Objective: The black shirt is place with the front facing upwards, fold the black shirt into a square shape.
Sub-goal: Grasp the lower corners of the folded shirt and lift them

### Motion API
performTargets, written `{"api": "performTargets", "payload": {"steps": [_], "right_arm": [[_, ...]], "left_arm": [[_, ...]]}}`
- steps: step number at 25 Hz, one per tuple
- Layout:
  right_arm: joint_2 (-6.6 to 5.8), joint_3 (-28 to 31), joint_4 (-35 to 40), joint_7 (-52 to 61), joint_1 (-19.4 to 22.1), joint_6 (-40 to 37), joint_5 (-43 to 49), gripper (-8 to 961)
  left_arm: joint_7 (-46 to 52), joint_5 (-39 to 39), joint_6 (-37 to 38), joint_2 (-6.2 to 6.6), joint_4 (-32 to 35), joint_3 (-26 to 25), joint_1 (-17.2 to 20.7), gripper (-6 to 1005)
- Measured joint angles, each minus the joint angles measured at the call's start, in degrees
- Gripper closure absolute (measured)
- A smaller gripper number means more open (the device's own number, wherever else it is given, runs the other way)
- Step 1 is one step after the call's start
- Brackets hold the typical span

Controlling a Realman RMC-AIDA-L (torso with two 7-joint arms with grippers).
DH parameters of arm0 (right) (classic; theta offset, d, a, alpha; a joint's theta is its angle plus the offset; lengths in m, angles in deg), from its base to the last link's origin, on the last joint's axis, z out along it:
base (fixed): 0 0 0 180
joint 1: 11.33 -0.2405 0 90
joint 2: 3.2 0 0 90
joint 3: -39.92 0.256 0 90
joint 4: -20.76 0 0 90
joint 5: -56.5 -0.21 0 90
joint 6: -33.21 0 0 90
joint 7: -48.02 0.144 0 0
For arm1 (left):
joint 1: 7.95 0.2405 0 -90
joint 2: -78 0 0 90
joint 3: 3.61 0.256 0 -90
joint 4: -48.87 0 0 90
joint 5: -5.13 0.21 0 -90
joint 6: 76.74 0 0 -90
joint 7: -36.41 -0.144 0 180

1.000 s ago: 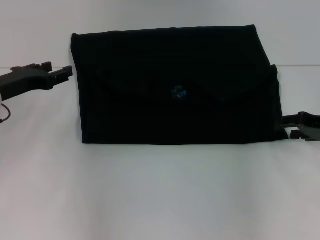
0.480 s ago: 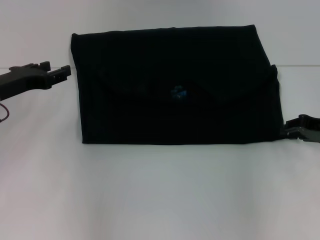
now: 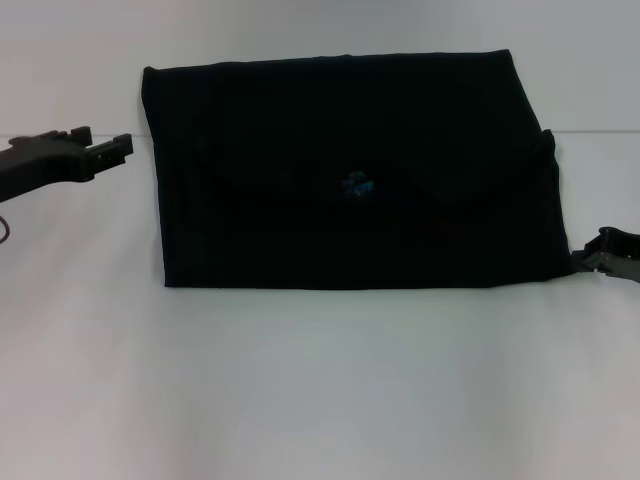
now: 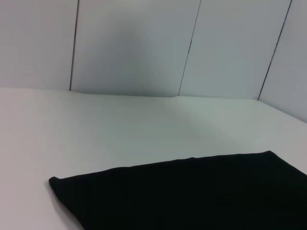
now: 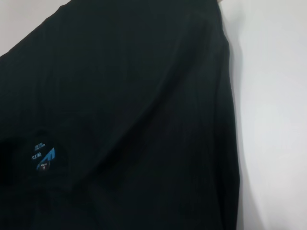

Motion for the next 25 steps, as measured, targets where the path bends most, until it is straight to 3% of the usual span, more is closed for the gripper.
{"api": "performTargets", "payload": {"steps": [7, 13, 15, 25], "right_arm": [[-0.02, 0.4, 0.0, -0.7, 0.7, -0.4, 0.0, 931], [-0.08, 0.6, 0.3, -0.7, 1.8, -1.5, -1.2, 932], [-0.08, 0.6, 0.6, -0.7, 2.1, -1.9, -1.4, 932], [-0.1, 0.7, 0.8, -1.5, 2.7, -2.4, -1.5, 931]], "left_arm": [[0.1, 0.3, 1.2, 1.29, -0.5, 0.5, 1.9, 340], [0.1, 1.7, 5.2, 5.7, -7.5, 0.6, 2.5, 338], [-0.8, 2.3, 6.4, 6.56, -9.4, 0.7, 2.2, 337], [-7.9, 7.9, 16.4, 6.6, -10.4, 2.1, 0.9, 268]]}}
